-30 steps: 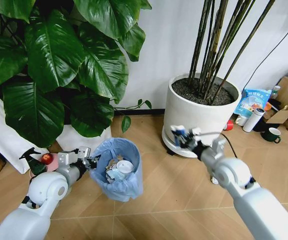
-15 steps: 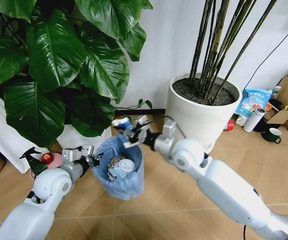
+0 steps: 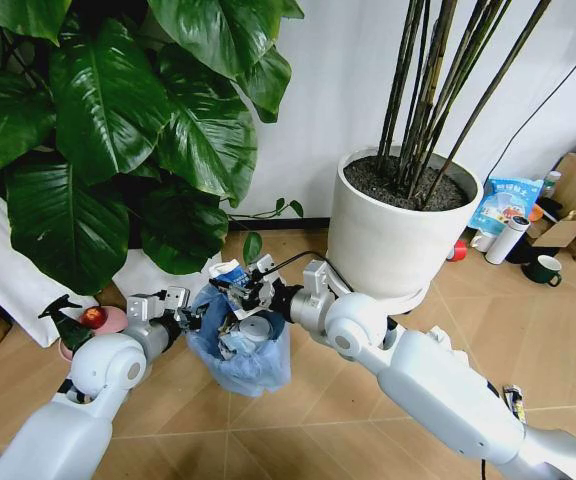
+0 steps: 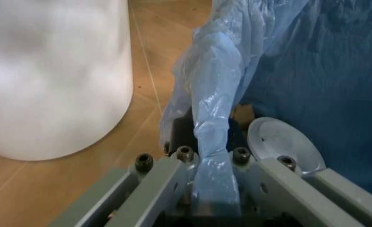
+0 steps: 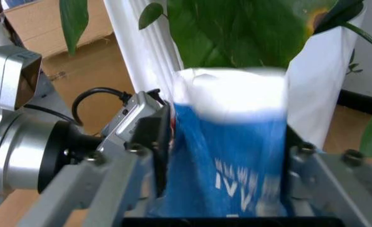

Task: Pick up the trash bin and place the garbage on the floor into it.

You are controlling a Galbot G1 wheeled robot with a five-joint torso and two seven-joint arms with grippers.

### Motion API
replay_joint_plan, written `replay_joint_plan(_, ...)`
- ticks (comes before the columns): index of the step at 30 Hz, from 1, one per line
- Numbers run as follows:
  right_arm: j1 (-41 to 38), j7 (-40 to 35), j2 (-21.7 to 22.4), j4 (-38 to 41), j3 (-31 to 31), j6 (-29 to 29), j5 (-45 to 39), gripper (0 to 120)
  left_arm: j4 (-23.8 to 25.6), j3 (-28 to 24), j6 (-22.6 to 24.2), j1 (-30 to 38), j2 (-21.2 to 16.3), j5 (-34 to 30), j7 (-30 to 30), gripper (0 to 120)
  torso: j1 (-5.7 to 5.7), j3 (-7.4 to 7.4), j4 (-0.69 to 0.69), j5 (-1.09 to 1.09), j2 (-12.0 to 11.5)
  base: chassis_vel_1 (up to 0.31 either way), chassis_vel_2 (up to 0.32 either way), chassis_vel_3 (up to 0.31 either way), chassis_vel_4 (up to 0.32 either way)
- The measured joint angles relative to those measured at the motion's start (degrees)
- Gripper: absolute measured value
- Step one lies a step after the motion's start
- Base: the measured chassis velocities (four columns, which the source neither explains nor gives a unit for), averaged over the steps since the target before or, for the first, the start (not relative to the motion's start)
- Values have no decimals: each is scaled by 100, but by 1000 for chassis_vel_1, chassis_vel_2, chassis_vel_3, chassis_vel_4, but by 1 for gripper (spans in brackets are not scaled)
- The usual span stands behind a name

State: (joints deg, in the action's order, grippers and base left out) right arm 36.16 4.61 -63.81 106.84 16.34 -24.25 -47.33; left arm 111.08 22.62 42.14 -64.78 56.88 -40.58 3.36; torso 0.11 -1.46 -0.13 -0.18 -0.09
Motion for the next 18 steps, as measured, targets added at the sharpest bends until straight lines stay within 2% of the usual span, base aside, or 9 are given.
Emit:
replay_joint_plan(4, -3, -36, -57, -18, -7, 9, 4, 63, 6, 0, 0, -17, -5, 2, 1, 0, 0, 0, 0, 0, 0, 0, 0, 0, 0)
replay_joint_plan(5, -3, -36, -57, -18, -7, 9, 4, 63, 6, 0, 0, -17, -5, 2, 1, 0, 0, 0, 0, 0, 0, 0, 0, 0, 0)
replay_joint_plan(9, -2, -67, -104, -22, -18, 10, 4, 79, 25, 7, 0, -20, -12, 3, 1, 0, 0, 0, 0, 0, 0, 0, 0, 0, 0)
replay_joint_plan(10, -2, -67, -104, -22, -18, 10, 4, 79, 25, 7, 0, -20, -12, 3, 1, 0, 0, 0, 0, 0, 0, 0, 0, 0, 0)
replay_joint_plan(14, 98, -169, -103, 29, -185, 12, 2, 98, 57, 66, 0, -68, 6, 3, 8, 0, 0, 0, 1, 0, 0, 0, 0, 0, 0)
replay_joint_plan(18, 351, -350, 35, 106, -597, 13, 15, 100, 101, 171, 0, -171, 33, 24, 14, 0, 0, 0, 2, 0, 0, 0, 0, 0, 0)
